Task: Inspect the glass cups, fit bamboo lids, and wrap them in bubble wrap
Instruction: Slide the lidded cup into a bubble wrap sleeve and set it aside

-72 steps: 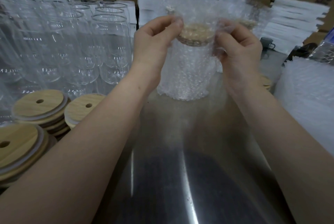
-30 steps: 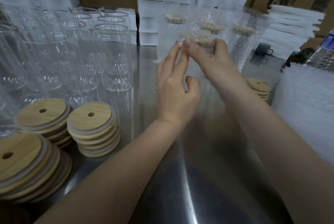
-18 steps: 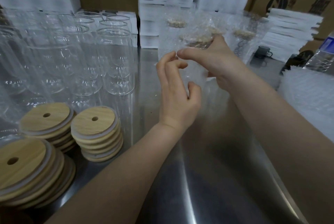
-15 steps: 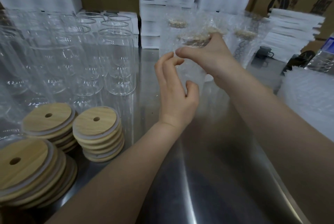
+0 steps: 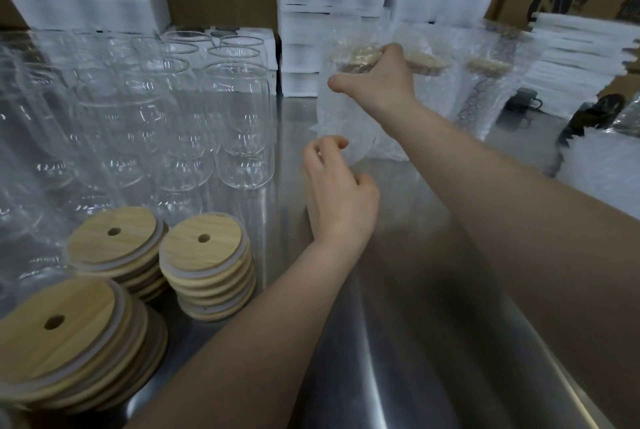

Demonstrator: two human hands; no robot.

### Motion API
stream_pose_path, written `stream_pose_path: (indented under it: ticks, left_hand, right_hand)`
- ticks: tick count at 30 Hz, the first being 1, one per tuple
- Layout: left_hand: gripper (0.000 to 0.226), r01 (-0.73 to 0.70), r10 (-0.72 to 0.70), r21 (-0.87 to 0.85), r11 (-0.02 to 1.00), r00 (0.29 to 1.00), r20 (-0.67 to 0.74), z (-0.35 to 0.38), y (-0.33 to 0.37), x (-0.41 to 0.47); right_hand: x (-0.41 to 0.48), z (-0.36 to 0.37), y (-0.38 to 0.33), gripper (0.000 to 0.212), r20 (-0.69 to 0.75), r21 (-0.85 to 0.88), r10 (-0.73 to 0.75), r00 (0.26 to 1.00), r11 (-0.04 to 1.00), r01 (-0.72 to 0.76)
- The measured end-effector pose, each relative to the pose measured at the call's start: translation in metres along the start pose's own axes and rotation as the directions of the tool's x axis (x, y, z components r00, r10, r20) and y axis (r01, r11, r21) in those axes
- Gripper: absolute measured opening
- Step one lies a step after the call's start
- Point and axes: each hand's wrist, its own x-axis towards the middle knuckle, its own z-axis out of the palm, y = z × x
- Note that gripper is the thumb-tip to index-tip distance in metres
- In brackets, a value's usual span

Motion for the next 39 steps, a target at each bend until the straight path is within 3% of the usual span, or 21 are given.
stream_pose_path:
  ticks: [6, 10, 12, 23, 34, 39]
  left_hand:
    - [0.043, -0.01, 0.009, 0.008, 1.0, 0.999, 0.038, 0.001, -0.002, 0.002]
    - [0.043, 0.001, 0.0, -0.017, 1.0, 0.999, 0.046, 0.001, -0.004, 0.003]
    - [0.044, -0.005, 0.006, -0.021, 1.0, 0.999, 0.043, 0.002, -0.004, 0.003]
    - [0.036, 0.02, -0.021, 0.011, 1.0, 0.995, 0.101, 0.001, -0.004, 0.002]
    - [0.036, 0.014, -0.013, -0.008, 1.0, 0.995, 0.103, 0.001, -0.003, 0.002]
    - [0.035, 0.024, -0.022, -0.02, 1.0, 0.993, 0.117, 0.001, -0.004, 0.002]
  right_hand:
    - [0.011, 0.0, 0.003, 0.064, -0.013, -0.049, -0.049, 0.999, 0.998, 0.048]
    - [0.016, -0.005, -0.003, 0.089, 0.016, -0.16, -0.074, 0.997, 0.984, 0.075]
    - [0.019, -0.008, -0.005, 0.091, 0.04, -0.224, -0.067, 0.997, 0.972, 0.074]
    - [0.02, -0.025, -0.014, 0.06, 0.088, -0.555, -0.031, 0.996, 0.828, 0.075]
    - [0.021, -0.013, -0.009, 0.046, 0.017, -0.404, -0.046, 0.999, 0.913, 0.049]
    - [0.018, -0.011, -0.007, 0.026, 0.012, -0.521, -0.057, 0.998, 0.852, 0.055]
